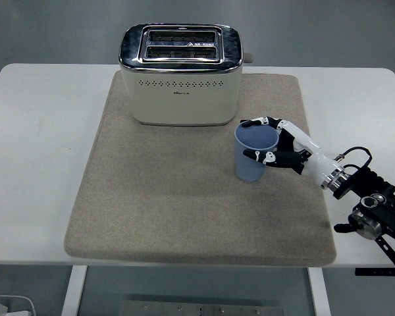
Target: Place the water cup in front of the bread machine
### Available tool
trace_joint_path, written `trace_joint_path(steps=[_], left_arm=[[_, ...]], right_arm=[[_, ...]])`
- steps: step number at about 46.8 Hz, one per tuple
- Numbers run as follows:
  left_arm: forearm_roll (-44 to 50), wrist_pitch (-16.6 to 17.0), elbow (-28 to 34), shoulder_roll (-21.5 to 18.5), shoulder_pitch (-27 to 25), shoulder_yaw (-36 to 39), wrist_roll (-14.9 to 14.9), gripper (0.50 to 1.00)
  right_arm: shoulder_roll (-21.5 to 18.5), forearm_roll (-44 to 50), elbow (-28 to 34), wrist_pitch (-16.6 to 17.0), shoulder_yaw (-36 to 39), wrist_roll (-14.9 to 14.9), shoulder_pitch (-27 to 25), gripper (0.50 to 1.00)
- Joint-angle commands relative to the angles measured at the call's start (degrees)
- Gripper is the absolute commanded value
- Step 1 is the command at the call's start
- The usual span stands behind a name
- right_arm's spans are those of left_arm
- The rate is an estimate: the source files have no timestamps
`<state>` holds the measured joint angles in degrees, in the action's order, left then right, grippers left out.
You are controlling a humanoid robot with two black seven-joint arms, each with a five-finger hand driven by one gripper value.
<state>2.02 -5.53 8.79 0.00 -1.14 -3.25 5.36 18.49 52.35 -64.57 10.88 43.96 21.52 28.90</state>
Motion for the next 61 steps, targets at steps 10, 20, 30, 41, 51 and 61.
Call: trace_joint_path(steps=[10, 20, 30, 41, 51, 61], left_arm=[[0.0, 0.0, 0.0, 0.0, 0.0, 0.0, 0.0, 1.0], [0.0, 0.0, 0.0, 0.0, 0.0, 0.0, 0.0, 1.0], [0.0, 0.0, 0.0, 0.0, 0.0, 0.0, 0.0, 1.0], [0.0, 0.0, 0.0, 0.0, 0.0, 0.0, 0.0, 1.0], [0.0, 0.0, 0.0, 0.0, 0.0, 0.0, 0.0, 1.0], [0.0, 0.0, 0.0, 0.0, 0.0, 0.0, 0.0, 1.0]], right_arm=[[0.4, -0.1, -2.7, -0.5, 0.2, -1.1, 1.3, 0.552], [-1.0, -0.1, -3.3, -0.8, -0.1, -1.4, 3.5, 0.552], [-4.0, 0.0, -3.2, -0.9, -0.7, -2.6, 6.4, 0.556], [-7.1, 0.2, -2.3, -2.8, -4.1, -2.7, 8.9, 0.564], [-10.6, 0.5, -1.4, -4.4, -5.3, -2.6, 9.5, 0.566], [-14.2, 0.7, 0.8, -6.0, -7.2, -2.6, 10.8, 0.57]])
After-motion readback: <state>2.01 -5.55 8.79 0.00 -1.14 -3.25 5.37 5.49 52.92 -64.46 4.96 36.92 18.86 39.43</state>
